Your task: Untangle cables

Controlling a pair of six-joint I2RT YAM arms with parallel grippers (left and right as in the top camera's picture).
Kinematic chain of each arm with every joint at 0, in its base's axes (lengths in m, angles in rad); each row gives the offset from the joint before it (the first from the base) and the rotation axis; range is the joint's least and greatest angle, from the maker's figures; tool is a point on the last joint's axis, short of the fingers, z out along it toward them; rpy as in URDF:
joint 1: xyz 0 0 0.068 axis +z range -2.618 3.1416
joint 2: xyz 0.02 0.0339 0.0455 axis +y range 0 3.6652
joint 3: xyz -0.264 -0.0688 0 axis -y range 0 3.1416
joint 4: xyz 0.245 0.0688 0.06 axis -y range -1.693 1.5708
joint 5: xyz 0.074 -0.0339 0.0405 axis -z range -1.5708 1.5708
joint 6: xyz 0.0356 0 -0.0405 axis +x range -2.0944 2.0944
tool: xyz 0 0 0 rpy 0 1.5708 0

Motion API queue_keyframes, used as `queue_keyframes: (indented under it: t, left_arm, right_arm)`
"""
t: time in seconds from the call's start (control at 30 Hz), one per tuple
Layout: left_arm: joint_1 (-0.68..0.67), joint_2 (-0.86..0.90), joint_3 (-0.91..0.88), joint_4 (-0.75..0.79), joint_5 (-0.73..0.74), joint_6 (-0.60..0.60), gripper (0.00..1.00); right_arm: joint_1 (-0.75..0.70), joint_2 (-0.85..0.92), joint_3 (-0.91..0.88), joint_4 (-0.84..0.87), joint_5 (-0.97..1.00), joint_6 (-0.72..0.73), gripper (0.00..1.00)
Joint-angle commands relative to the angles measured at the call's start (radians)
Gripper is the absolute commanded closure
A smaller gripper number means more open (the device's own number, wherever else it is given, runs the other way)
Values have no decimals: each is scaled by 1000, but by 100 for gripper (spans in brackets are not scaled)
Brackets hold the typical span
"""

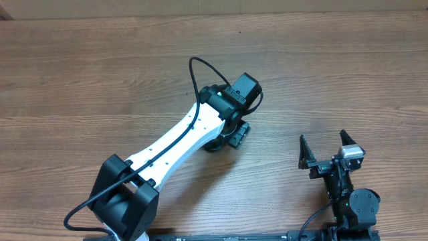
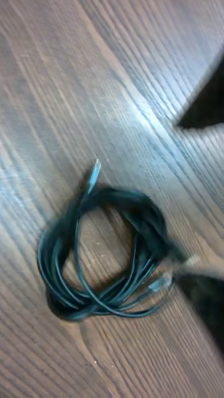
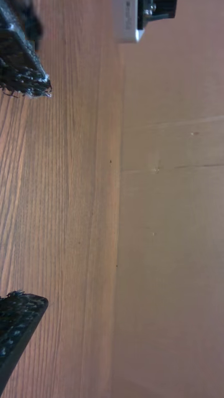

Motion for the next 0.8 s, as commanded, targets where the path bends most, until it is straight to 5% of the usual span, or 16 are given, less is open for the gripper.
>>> queue_keyframes:
  t: [0.0, 0.2, 0.5, 0.77]
  left_arm:
    - [7, -23, 14, -21, -3, 108, 4]
    - [7, -23, 13, -11, 2, -15, 0]
    - [24, -23, 2, -84, -182, -729, 0]
    - [45, -17, -8, -82, -172, -1014, 0]
  right_arm:
    - [6, -12, -11, 3, 10, -4, 0]
    - [6, -12, -11, 3, 10, -4, 0]
    - [6, -12, -11, 3, 10, -4, 0]
    - [6, -12, -11, 3, 10, -4, 0]
